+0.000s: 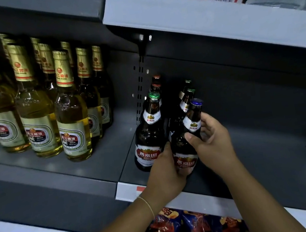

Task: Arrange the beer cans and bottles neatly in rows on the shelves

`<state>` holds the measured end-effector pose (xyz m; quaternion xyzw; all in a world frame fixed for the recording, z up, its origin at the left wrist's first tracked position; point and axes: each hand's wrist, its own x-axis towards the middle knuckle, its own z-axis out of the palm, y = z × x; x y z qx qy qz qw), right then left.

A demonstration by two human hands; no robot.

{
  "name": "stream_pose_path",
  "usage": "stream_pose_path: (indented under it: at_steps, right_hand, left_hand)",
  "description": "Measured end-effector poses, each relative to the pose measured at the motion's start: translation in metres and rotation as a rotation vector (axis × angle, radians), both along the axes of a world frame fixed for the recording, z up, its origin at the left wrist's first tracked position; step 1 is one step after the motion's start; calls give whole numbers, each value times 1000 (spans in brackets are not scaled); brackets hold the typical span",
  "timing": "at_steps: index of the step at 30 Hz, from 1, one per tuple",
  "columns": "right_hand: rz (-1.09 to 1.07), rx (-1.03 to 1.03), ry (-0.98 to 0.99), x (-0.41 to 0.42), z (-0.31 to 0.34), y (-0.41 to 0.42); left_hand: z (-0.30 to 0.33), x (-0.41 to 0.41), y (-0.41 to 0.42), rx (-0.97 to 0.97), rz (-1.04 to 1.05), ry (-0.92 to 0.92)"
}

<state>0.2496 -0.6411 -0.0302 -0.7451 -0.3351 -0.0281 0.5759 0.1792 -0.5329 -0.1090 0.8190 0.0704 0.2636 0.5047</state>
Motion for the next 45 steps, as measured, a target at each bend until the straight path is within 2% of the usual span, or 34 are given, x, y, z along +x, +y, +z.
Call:
stream_pose_path:
  at_steps: [7, 11, 18, 27, 40, 45]
  right_hand:
    - [-16, 21, 33, 3, -8, -7]
    - [4, 93, 170, -3, -35, -22]
    - [72, 41, 336, 1, -80, -30]
    - [34, 66, 294, 0, -88, -22]
    - [114, 78, 267, 3, -91, -22]
    - [163, 122, 257, 2, -88, -23]
  left_hand:
    - [-13, 2, 3, 124, 60, 1]
    - [-23, -1, 5, 189, 97, 5]
    - [-24, -5, 4, 197, 119, -4]
    - [-29, -9, 4, 226, 166, -133]
    - [-32, -7, 2, 251, 198, -156]
    - [-31, -14, -4, 275, 239, -289]
